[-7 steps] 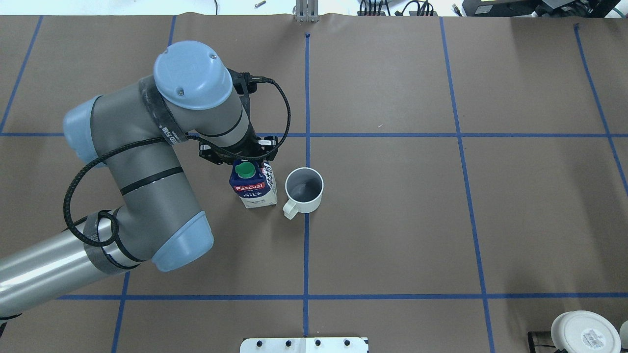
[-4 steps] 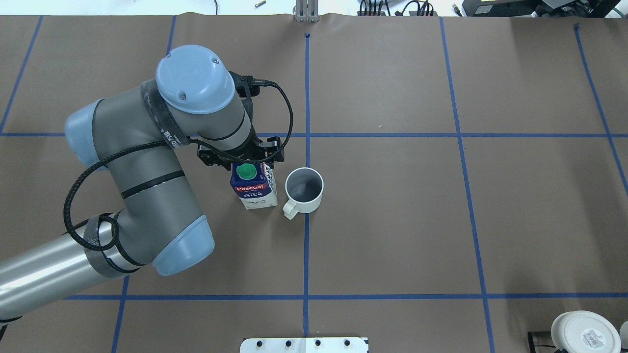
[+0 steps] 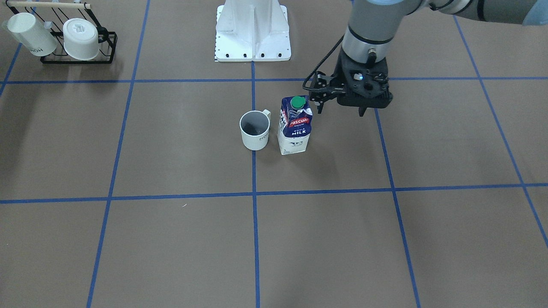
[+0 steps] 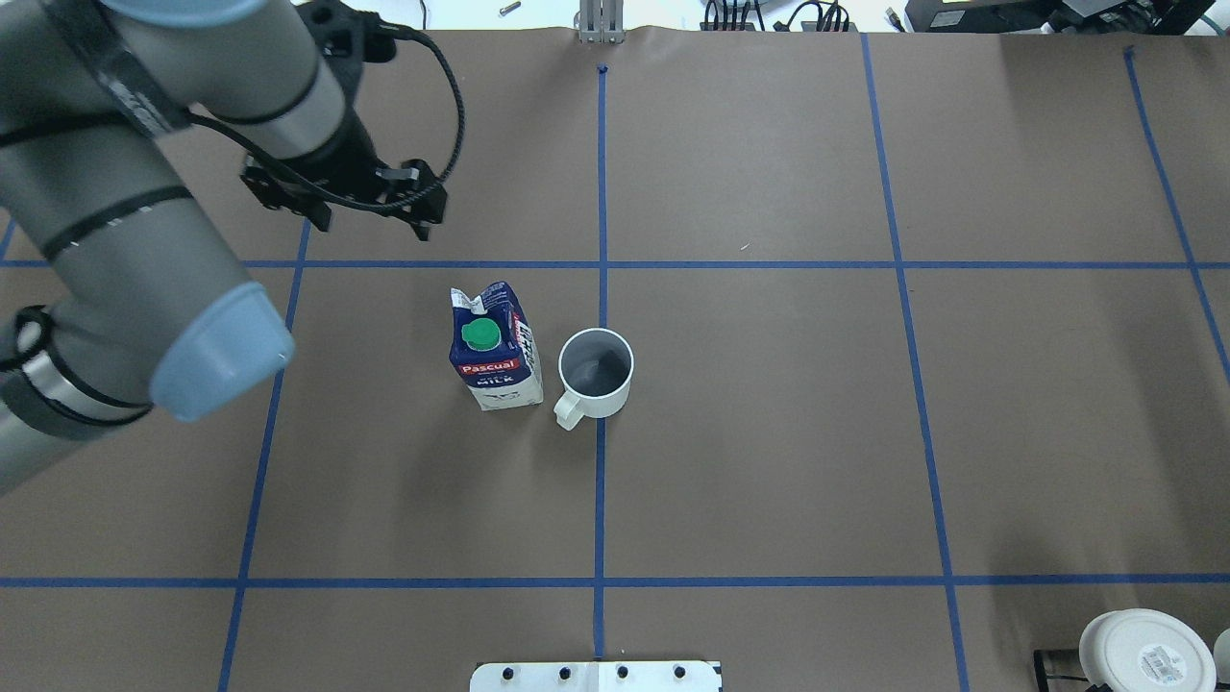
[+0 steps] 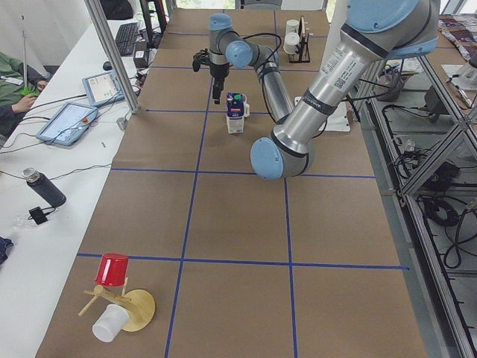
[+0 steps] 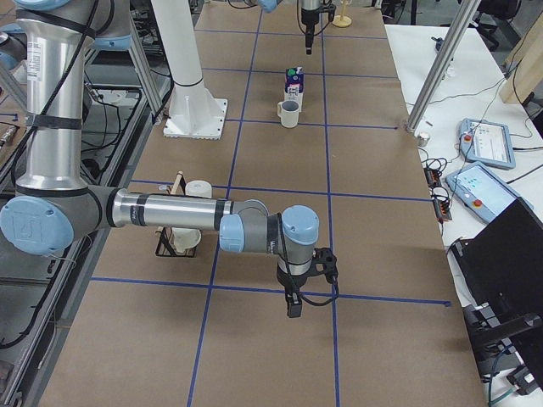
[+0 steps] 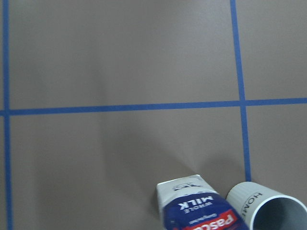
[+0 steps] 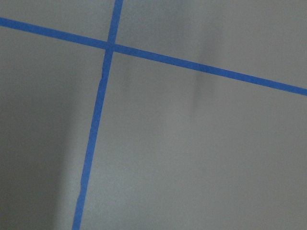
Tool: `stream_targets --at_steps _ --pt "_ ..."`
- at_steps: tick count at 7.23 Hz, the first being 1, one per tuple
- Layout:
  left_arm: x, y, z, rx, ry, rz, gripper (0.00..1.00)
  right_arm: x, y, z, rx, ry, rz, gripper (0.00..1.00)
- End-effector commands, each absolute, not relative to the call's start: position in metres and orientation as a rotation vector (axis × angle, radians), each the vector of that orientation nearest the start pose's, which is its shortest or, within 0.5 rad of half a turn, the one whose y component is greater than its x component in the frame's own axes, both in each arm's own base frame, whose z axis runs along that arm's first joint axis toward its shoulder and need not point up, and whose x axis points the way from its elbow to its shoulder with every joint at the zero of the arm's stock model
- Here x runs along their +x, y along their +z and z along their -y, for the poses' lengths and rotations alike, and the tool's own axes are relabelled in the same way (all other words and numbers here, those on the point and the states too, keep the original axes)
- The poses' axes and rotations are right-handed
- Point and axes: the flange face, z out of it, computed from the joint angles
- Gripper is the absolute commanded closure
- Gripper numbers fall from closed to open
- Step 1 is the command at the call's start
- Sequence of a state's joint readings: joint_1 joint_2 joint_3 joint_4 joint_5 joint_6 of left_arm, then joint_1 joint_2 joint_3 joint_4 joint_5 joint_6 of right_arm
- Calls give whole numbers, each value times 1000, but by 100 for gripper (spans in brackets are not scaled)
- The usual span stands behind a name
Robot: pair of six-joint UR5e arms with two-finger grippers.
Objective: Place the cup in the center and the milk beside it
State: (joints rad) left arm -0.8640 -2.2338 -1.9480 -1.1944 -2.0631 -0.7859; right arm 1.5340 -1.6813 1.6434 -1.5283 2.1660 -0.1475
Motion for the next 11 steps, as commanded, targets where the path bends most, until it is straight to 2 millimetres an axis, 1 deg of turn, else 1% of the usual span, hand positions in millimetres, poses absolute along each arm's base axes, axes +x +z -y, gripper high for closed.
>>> stream_targets --at_steps 1,2,3,4,5,6,7,8,9,10,11 --pt "210 242 541 195 239 -734 1 61 682 448 38 -181 595 0" --pt "151 286 551 197 292 -733 1 61 683 448 36 -181 593 0" --pt "93 338 557 191 321 -713 1 61 687 447 29 -179 594 0" --pt "42 388 560 182 338 -696 1 61 686 447 31 -181 594 0" --pt "-14 431 558 181 348 -678 1 61 686 447 31 -181 595 0" --pt "-52 471 541 169 361 -672 1 61 685 447 32 -181 595 0" --pt "-66 513 520 104 324 -683 1 61 684 447 34 -182 595 0" --pt "-69 532 508 72 306 -686 1 61 685 447 32 -181 594 0" --pt "-89 544 497 60 255 -689 1 61 687 445 28 -181 594 0" --pt "-102 562 484 33 214 -696 1 61 688 443 27 -182 594 0" --pt "-104 570 482 21 202 -708 1 61 688 442 25 -180 594 0"
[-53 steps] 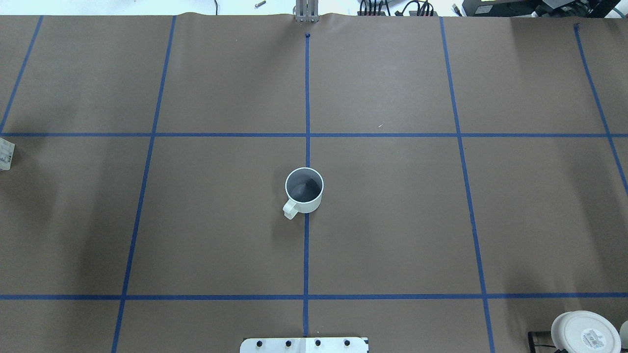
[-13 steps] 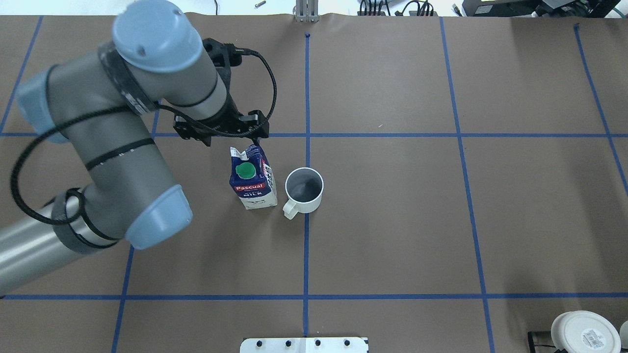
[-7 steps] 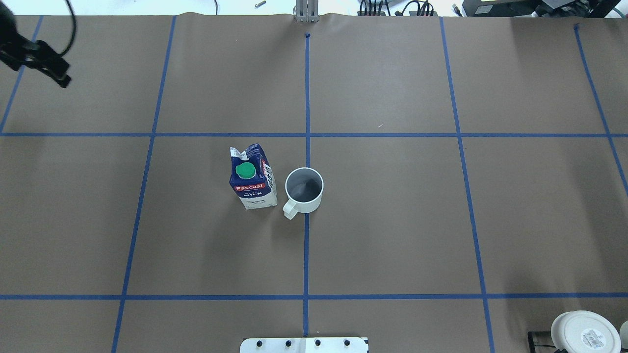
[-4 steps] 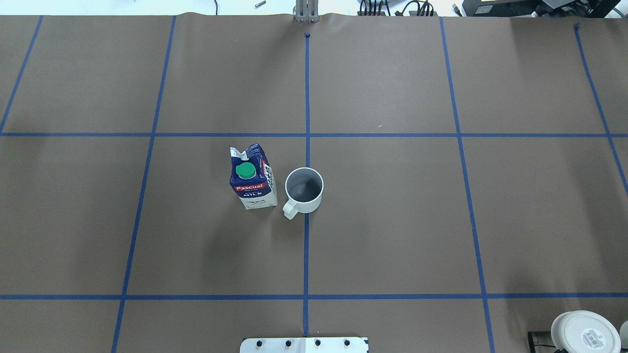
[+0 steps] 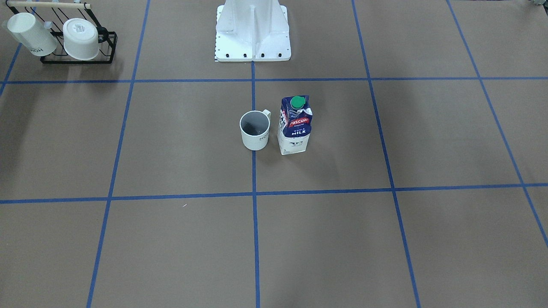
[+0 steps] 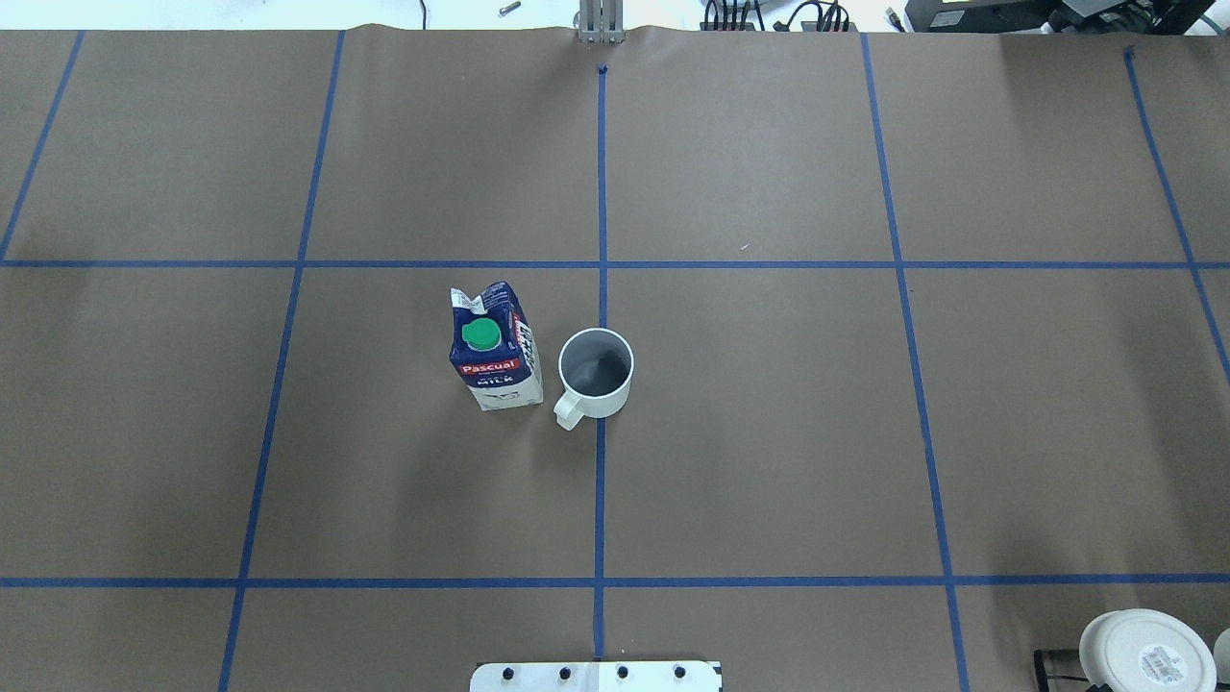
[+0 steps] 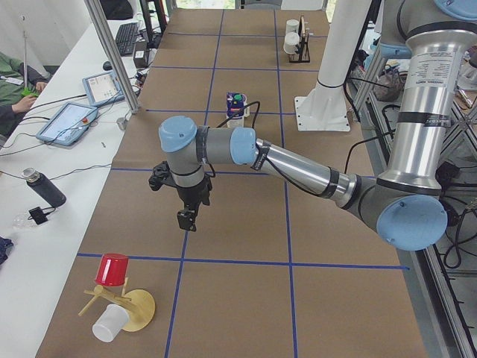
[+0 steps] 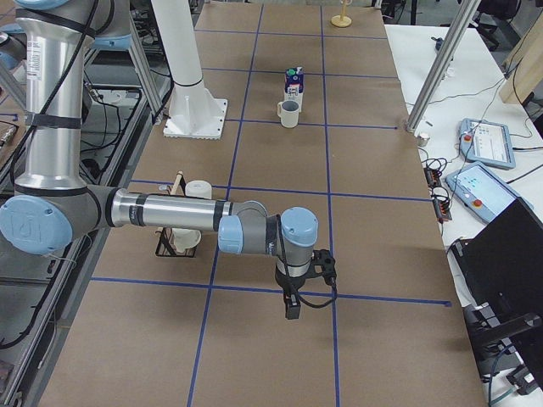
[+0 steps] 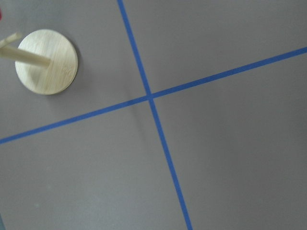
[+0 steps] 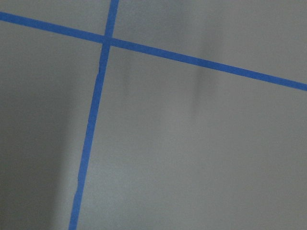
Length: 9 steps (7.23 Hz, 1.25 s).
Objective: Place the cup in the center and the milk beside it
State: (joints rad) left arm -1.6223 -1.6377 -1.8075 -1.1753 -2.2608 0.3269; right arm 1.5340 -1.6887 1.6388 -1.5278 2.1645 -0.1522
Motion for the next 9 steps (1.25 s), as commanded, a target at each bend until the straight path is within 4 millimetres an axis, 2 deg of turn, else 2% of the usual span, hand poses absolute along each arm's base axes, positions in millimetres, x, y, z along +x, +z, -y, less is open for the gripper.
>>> stream_targets --at_steps 1,2,4,5,7,8,9 --pt "-99 583 468 4 183 -773 1 61 689 440 22 -179 596 0" --pt "-97 579 470 43 193 -797 1 61 693 439 15 -177 599 0" --pt "-97 578 469 57 204 -788 1 57 681 436 36 -178 676 0" --pt "-95 570 470 73 214 -789 1 57 681 436 35 -176 680 0" --pt "-95 575 471 60 207 -790 1 57 682 435 31 -172 680 0" --pt "-94 593 459 56 207 -789 1 57 684 434 28 -171 680 0" --pt "-93 625 435 116 231 -776 1 57 684 434 28 -171 680 0"
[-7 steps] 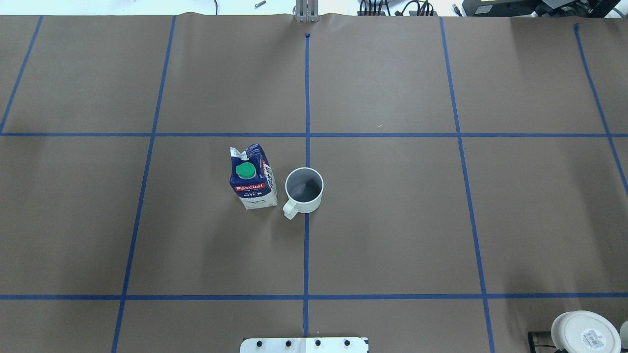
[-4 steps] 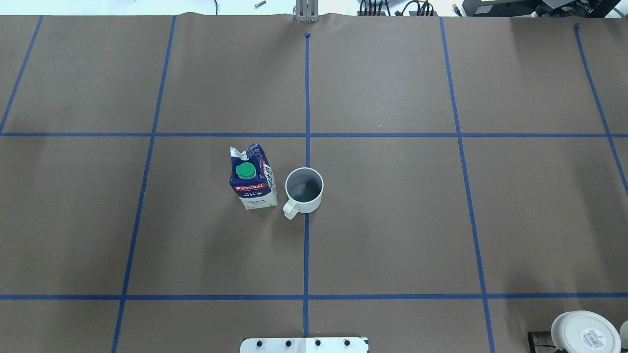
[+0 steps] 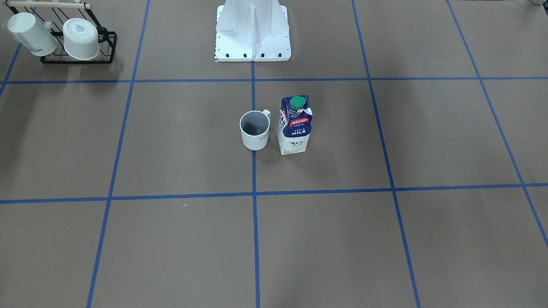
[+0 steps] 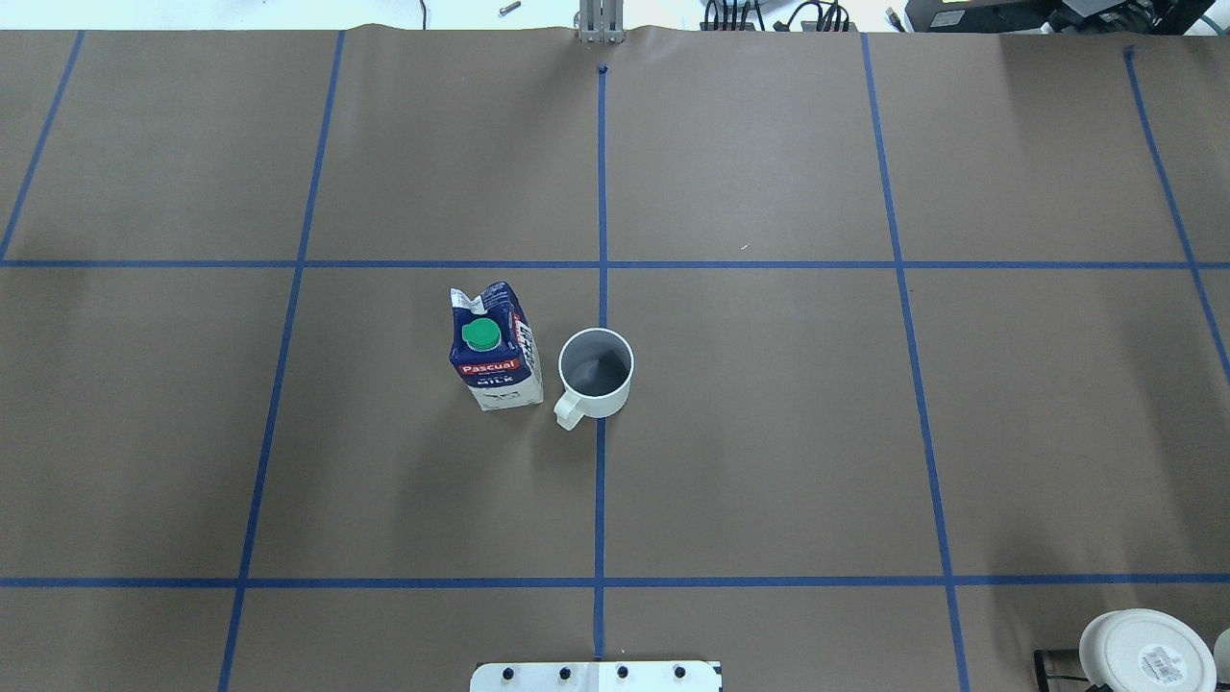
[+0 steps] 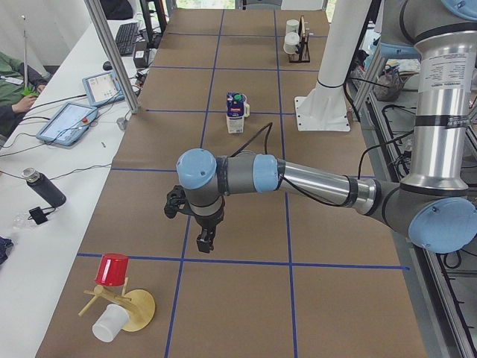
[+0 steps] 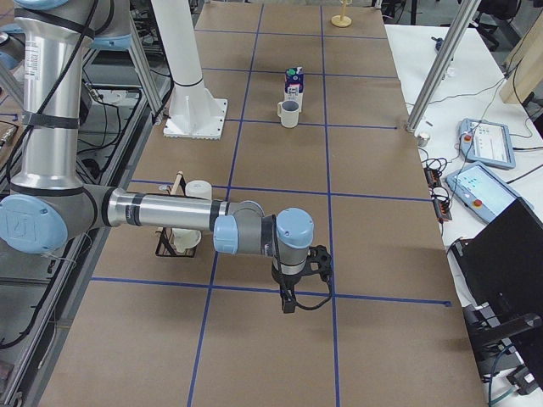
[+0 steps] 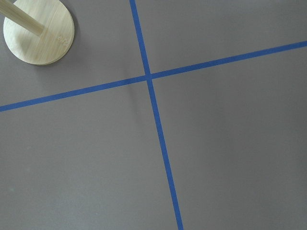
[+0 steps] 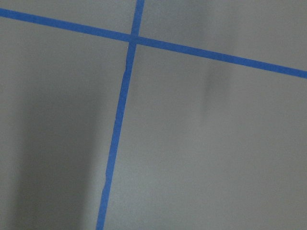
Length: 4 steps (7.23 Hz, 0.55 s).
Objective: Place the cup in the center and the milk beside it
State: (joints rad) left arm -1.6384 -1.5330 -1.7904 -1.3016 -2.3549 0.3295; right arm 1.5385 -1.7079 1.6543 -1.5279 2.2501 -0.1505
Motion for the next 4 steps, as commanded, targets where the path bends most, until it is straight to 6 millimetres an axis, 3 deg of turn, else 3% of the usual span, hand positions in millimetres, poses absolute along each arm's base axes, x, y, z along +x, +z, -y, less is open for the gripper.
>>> stream_targets --at_steps 1,4 --pt "-92 655 424 155 240 -769 1 57 684 434 28 -171 680 0" --pt "-92 656 425 157 242 -764 1 57 684 434 28 -170 680 0"
